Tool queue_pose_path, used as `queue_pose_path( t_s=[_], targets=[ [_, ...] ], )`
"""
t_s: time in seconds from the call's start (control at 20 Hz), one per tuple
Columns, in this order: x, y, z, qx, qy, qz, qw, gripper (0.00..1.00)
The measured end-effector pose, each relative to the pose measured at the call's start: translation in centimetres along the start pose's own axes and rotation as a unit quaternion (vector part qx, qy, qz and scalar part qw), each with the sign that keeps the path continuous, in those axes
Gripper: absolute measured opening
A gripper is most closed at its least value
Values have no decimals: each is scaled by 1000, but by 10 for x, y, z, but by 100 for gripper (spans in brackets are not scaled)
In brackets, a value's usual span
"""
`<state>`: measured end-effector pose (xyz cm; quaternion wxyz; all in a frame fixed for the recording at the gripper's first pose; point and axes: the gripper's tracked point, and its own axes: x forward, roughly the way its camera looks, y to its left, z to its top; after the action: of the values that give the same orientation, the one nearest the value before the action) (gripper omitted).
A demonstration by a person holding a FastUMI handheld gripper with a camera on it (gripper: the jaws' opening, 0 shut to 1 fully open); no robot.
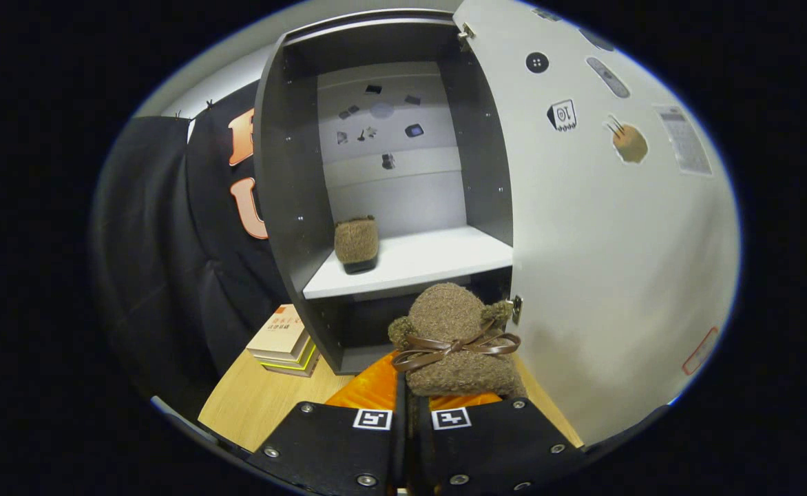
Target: Open the shoe cabinet door, grab the shoes and put them into the shoe cabinet, then close the shoe cabinet door.
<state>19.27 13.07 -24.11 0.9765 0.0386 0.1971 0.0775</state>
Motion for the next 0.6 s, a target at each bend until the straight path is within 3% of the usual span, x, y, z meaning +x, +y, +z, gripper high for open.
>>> queue_pose_path(
  t_s=[0.35,0.6],
  targets=[
    [28,-3,39,-15,-2,39,999,7],
    [72,-3,70,-39,-10,37,999,7]
  ],
)
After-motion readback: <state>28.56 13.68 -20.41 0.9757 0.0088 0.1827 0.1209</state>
